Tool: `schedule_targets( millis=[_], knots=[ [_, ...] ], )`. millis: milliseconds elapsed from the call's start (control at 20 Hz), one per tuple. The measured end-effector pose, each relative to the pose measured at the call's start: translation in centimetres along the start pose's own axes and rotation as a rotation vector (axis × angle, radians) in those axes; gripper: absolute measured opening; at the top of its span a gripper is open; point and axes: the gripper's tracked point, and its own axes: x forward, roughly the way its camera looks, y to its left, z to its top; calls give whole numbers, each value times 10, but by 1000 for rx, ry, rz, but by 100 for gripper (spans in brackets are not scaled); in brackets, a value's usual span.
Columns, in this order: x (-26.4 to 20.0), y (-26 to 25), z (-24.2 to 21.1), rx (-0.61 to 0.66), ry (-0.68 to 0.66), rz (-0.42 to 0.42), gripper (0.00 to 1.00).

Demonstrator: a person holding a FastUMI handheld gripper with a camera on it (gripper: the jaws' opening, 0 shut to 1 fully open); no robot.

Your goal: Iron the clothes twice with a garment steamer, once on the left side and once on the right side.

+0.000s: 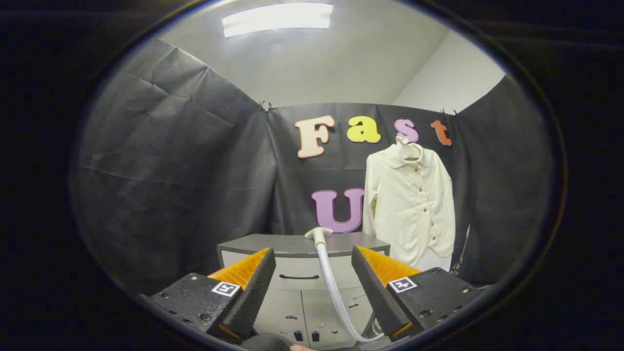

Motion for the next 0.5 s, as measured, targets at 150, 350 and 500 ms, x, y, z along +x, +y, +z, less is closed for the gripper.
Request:
schedule_targets(
  millis=[150, 350, 500],
  knots=[
    [0, 1, -3, -11, 6, 2, 95],
    [4, 4, -9, -20, 20, 5, 95],
    [4, 5, -11, -12, 25, 9, 95]
  ],
)
